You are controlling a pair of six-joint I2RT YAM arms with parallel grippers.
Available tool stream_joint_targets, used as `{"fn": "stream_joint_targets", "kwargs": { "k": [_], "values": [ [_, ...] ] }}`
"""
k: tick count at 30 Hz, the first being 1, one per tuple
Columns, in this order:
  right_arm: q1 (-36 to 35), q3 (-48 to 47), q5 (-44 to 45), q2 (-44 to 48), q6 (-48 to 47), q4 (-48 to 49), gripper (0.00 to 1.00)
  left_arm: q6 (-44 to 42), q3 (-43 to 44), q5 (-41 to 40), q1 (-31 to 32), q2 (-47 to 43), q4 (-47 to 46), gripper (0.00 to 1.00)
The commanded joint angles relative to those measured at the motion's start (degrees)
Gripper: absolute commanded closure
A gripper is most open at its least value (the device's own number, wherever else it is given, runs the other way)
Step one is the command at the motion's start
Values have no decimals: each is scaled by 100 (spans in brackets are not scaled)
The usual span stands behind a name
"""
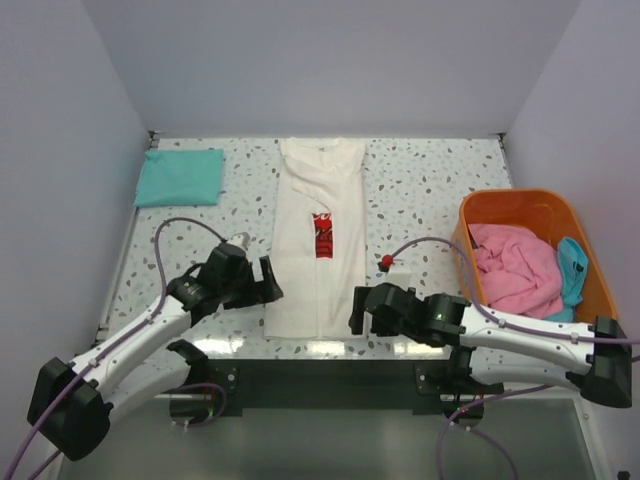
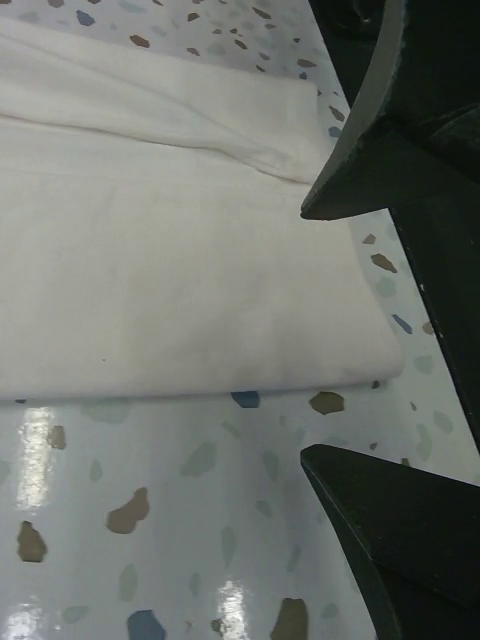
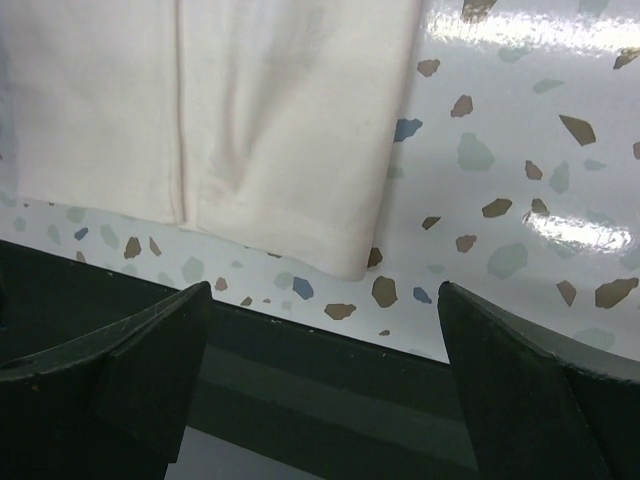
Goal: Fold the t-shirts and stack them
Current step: Fold the tshirt
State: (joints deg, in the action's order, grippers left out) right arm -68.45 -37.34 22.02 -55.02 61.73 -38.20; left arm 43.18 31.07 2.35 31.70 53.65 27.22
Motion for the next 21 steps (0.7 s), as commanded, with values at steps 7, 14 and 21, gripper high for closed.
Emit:
{"fn": "stream_joint_targets", "kwargs": {
  "k": [7,14,21],
  "values": [
    [24,411,-620,-623,436,778,6,700,-1515,1635,46,-1164,-76,16],
    [24,588,-848,-817,576,1077,11,666,-1612,1303,55,-1129,222,37],
    [33,623,-611,-1080,726,1165,28,622,-1727,1260,55,-672,-190,76]
  ]
}}
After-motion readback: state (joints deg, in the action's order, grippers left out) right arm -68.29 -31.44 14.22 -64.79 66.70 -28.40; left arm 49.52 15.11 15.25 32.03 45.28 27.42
